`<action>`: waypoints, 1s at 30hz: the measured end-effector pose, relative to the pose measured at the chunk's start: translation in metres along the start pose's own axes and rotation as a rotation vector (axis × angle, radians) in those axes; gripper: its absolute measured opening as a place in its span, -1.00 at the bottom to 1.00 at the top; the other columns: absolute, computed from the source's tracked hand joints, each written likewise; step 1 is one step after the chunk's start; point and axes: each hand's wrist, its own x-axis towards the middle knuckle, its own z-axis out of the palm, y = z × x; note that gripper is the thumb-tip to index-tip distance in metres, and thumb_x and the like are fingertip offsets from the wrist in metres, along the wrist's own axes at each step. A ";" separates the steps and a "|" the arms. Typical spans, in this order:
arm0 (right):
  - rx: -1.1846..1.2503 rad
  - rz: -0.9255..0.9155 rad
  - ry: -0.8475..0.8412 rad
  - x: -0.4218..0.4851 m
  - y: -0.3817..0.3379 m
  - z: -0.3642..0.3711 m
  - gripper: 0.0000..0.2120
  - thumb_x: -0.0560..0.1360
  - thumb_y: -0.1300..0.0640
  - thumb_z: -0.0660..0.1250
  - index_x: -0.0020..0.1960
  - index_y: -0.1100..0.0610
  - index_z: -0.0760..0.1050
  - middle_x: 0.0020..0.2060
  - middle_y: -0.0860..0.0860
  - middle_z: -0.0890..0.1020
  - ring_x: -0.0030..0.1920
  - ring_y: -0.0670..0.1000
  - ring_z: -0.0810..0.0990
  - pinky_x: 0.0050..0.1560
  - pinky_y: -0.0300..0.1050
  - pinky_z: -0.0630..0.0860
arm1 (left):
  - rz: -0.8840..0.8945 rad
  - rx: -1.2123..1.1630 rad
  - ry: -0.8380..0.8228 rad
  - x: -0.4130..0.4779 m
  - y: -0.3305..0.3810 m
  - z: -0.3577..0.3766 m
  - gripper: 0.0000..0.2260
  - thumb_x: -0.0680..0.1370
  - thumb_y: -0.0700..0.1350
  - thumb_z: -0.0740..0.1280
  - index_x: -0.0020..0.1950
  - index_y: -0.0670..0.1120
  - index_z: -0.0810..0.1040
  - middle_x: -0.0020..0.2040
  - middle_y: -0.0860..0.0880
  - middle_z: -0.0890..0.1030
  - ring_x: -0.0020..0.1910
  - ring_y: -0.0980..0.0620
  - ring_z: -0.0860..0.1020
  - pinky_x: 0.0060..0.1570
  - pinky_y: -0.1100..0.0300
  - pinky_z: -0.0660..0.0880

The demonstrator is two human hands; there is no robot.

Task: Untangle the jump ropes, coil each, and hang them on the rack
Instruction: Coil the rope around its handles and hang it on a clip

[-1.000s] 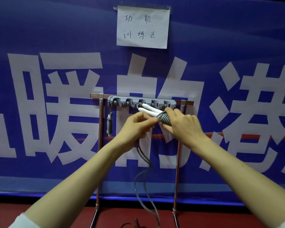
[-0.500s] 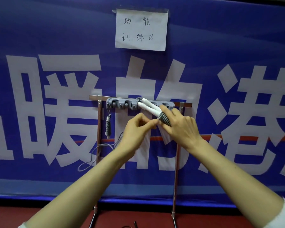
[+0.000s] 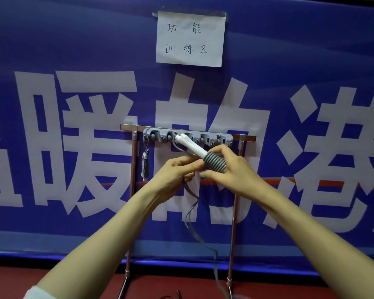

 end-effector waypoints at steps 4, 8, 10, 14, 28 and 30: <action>0.208 0.130 0.054 -0.002 -0.010 -0.004 -0.44 0.26 -0.38 0.33 0.01 0.04 0.47 -0.25 -0.04 0.60 -0.30 -0.09 0.59 -0.34 -0.21 0.52 | 0.027 -0.057 0.006 -0.002 -0.006 0.008 -0.79 0.49 -0.09 0.38 0.10 -0.07 0.68 0.06 -0.17 0.62 0.06 -0.15 0.49 0.07 0.10 0.39; 0.448 0.165 0.020 -0.001 -0.009 -0.007 -0.51 0.37 -0.26 0.30 -0.03 0.16 0.53 -0.36 0.02 0.58 -0.44 -0.04 0.53 -0.51 -0.26 0.40 | 0.014 -0.062 -0.009 -0.001 -0.002 0.012 -0.79 0.57 -0.25 0.27 0.18 -0.18 0.58 -0.08 -0.04 0.69 -0.12 0.05 0.63 -0.21 0.24 0.54; 0.489 0.154 -0.021 -0.002 -0.007 -0.008 -0.54 0.42 -0.25 0.28 -0.03 0.16 0.53 -0.38 0.07 0.59 -0.51 0.06 0.50 -0.59 -0.20 0.37 | -0.001 -0.034 -0.007 -0.001 0.001 0.013 -0.78 0.55 -0.26 0.29 0.17 -0.19 0.59 -0.14 -0.01 0.67 -0.23 0.11 0.56 -0.21 0.26 0.49; 0.519 0.214 -0.029 -0.001 -0.005 -0.007 -0.51 0.43 -0.28 0.24 0.01 0.15 0.57 -0.34 0.13 0.62 -0.43 0.17 0.61 -0.48 -0.10 0.53 | -0.040 -0.008 0.011 0.000 0.002 0.017 -0.76 0.54 -0.28 0.30 0.20 -0.22 0.58 -0.20 0.03 0.66 -0.34 0.18 0.56 -0.21 0.25 0.46; 0.493 0.226 -0.030 -0.001 -0.006 0.003 -0.69 0.61 -0.06 0.18 0.01 0.19 0.48 -0.38 0.05 0.58 -0.41 0.07 0.58 -0.52 -0.14 0.47 | 0.054 0.059 0.149 -0.003 -0.004 0.014 -0.79 0.33 -0.10 0.49 -0.07 -0.12 0.66 -0.06 -0.18 0.58 -0.08 -0.13 0.45 0.02 -0.08 0.33; 0.473 0.199 -0.012 -0.001 -0.005 0.005 -0.65 0.58 -0.10 0.21 -0.02 0.21 0.47 -0.43 0.04 0.57 -0.47 0.07 0.55 -0.56 -0.15 0.42 | 0.056 0.065 0.129 -0.003 -0.005 0.014 -0.87 0.35 -0.12 0.50 -0.12 -0.06 0.67 -0.07 -0.16 0.59 0.00 -0.13 0.43 0.03 -0.09 0.32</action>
